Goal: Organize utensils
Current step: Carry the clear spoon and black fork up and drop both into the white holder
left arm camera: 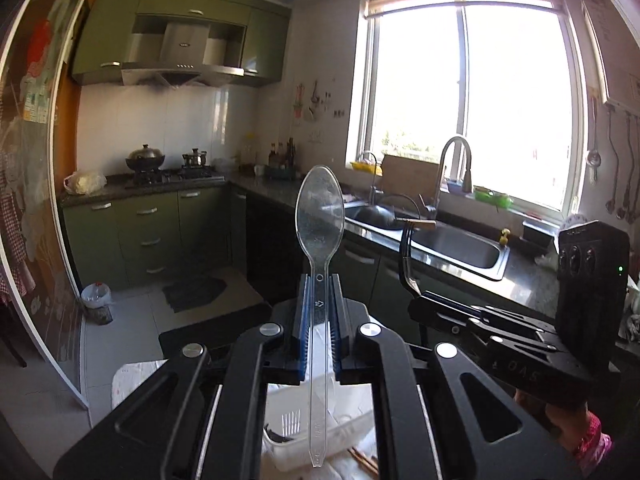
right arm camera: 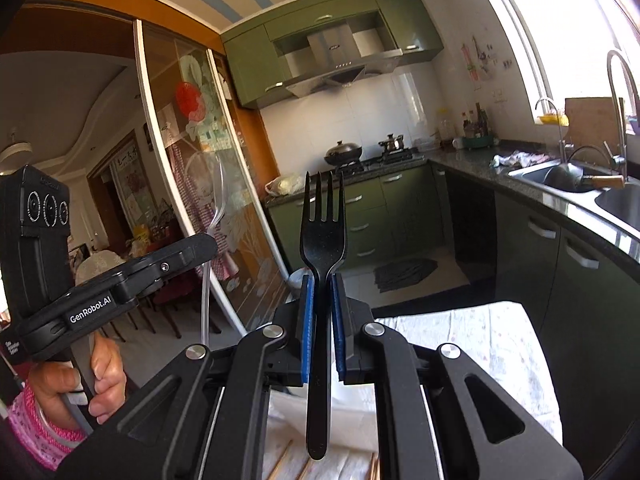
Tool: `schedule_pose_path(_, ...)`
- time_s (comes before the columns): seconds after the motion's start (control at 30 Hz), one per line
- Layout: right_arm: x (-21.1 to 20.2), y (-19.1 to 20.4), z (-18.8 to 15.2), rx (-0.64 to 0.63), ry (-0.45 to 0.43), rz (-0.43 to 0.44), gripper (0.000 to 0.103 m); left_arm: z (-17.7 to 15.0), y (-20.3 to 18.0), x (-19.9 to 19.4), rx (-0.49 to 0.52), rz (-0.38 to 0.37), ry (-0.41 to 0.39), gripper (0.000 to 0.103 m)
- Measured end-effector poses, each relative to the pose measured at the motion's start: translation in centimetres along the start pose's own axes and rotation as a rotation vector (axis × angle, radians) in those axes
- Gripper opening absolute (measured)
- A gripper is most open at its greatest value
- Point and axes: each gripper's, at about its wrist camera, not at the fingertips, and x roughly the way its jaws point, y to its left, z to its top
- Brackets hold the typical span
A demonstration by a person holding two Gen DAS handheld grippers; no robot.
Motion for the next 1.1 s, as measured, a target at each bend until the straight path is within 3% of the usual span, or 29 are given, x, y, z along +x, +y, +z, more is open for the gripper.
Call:
schedule_pose_path(0.2,5.2,0.0,-0.4,-0.056,-0.07,-0.112,0.01,-2.7,-0.7,3.1,0.009,0.071,-0.174,0.008)
schedule_pose_path(0.3,7.4,-0.1,-1.6,-0.091,-0.054,-0.15,0.01,-4.0,-1.0,3.9,0.016,0.083,-0.195,0.008)
schedule_pose_path(0.57,7.3,-1.0,-5.7,-0.106,-0.021,-0.166,0.01,-7.5,0.1,4.6,-0.023,0.091,-0.082,0.008)
schedule_pose_path(0.87,5.9,0.0,-8.4,-0.172,0.025,-0.186,0.01,-10.0,0.1,5.3,0.0,0.097,0.048,0.009)
schedule_pose_path(1.0,5.1,0.2,-9.2,-0.182,0.042,-0.178,0.016,-10.5,0.0,5.3,0.008,0.094,0.072,0.022)
schedule_pose_path(1.1,4.1,0.4,-9.4,-0.189,0.049,-0.174,0.019,-10.4,-0.1,4.7,0.012,0.086,0.087,0.022)
